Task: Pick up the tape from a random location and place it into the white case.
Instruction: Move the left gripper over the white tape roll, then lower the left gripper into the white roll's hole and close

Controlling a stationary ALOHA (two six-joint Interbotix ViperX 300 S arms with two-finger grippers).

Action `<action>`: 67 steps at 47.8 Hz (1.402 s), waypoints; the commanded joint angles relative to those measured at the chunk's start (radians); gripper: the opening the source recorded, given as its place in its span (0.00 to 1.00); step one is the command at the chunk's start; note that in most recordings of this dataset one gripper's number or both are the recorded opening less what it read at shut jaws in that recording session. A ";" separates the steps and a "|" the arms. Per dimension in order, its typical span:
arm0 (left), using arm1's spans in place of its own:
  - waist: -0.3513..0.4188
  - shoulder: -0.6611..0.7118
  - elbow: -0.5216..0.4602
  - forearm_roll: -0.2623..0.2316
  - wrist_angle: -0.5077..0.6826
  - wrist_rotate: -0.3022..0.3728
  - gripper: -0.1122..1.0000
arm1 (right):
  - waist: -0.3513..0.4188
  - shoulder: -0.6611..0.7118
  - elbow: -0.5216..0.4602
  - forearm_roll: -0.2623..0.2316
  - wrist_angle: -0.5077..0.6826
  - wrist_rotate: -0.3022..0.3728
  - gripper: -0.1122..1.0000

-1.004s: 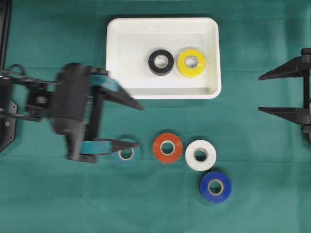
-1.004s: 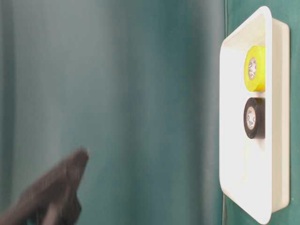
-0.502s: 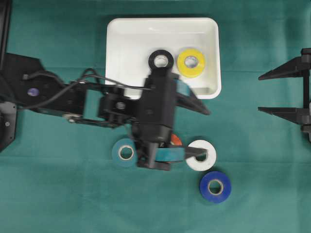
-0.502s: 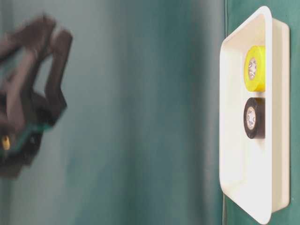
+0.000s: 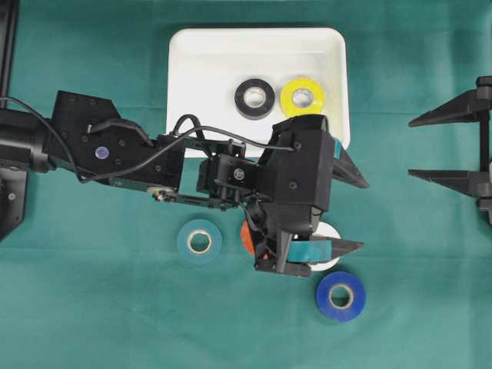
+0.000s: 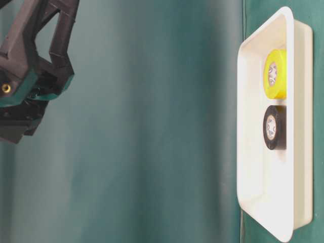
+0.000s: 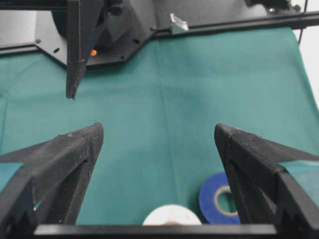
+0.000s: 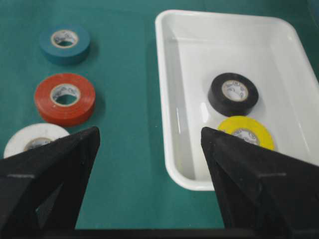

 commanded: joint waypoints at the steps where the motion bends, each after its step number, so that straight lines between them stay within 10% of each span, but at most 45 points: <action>1: -0.002 -0.015 -0.026 -0.002 0.018 -0.002 0.97 | -0.002 0.008 -0.025 0.000 -0.005 0.002 0.84; 38: 0.000 0.186 -0.305 0.005 0.511 -0.057 0.97 | -0.002 0.014 -0.025 0.000 -0.005 -0.003 0.84; 67: 0.002 0.196 -0.304 0.006 0.532 -0.067 0.97 | -0.002 0.017 -0.025 0.000 -0.005 -0.005 0.84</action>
